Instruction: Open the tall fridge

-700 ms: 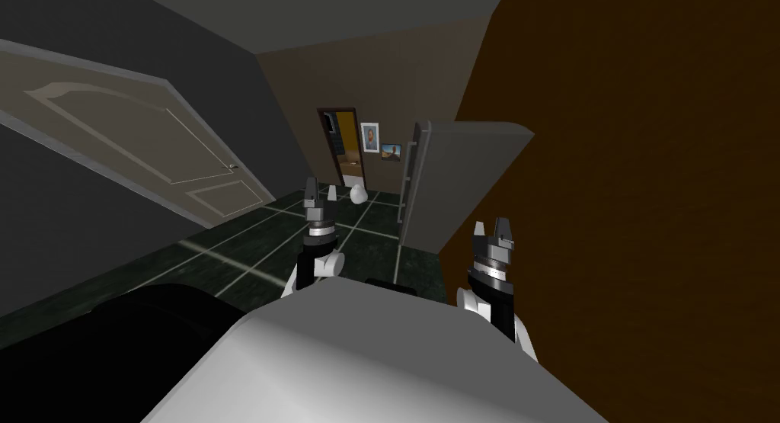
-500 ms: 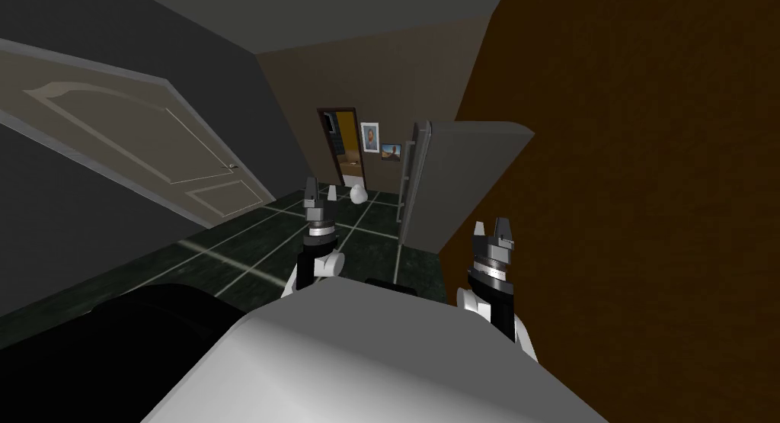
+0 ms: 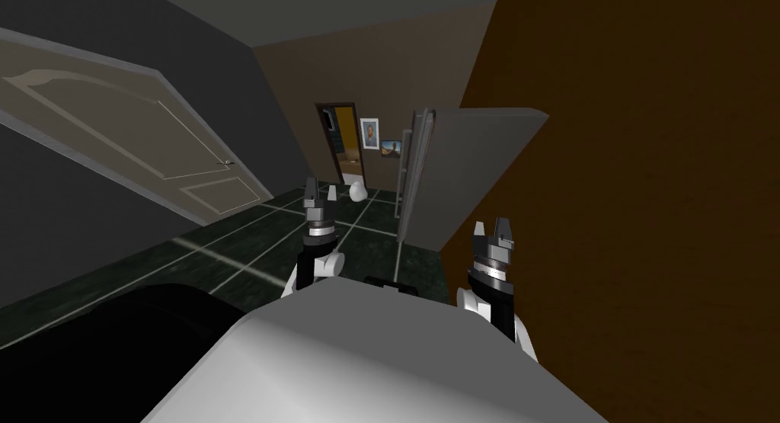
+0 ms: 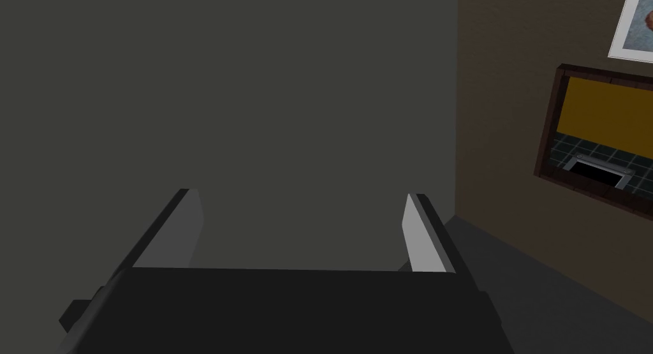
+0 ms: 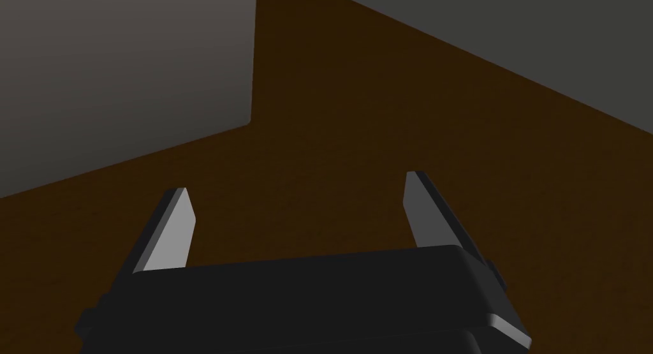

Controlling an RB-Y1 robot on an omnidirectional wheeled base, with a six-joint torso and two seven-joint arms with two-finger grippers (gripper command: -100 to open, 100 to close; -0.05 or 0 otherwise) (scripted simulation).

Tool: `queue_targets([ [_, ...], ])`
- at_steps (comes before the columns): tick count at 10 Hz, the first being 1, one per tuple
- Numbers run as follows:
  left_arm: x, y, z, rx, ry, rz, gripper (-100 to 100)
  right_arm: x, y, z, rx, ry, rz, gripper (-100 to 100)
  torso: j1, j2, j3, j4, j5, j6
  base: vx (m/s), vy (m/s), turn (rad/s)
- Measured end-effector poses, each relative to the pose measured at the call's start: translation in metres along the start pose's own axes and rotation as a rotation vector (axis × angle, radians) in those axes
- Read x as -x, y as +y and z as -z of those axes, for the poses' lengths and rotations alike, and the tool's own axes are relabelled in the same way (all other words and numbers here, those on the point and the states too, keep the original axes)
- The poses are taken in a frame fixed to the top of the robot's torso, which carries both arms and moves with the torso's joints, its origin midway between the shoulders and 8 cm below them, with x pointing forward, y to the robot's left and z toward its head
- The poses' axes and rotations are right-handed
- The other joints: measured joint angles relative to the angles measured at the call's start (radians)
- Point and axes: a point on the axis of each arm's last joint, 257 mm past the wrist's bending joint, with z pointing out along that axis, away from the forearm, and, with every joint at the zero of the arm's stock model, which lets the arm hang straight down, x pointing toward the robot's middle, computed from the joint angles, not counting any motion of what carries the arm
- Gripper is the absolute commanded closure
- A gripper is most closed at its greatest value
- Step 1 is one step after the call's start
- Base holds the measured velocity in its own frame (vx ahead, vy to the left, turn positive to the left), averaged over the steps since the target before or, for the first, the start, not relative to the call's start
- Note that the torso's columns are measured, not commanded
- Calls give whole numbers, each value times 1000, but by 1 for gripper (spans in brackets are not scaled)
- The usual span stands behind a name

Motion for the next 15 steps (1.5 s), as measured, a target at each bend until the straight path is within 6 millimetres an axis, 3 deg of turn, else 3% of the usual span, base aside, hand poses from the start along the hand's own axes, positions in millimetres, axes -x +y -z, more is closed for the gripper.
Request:
queue_targets([
  [2, 0, 0, 0, 0, 0, 0, 0, 0, 0, 0, 0, 0, 0, 0, 0, 148, -295, 148, 0, 0, 0, 0, 0],
  [3, 0, 0, 0, 0, 0, 0, 0, 0, 0, 0, 0, 0, 0, -100, 0, 221, -443, 221, 0, 0, 21, 4, 66],
  [5, 0, 0, 0, 1, 0, 0, 0, -8, -2, -2, -8, 62, 61, -100, 0, 263, -532, 264, 0, 0, 43, 4, 97],
  [11, 0, 0, 0, 1, 0, 0, 0, -32, -22, -1, -62, 244, 376, -100, 1, 269, -536, 269, 0, 0, 71, 7, 138],
  [15, 0, 0, 0, 1, 0, 0, 0, -37, -37, 0, -94, 310, 582, -100, 0, 269, -536, 269, 0, 0, 61, 8, 115],
])
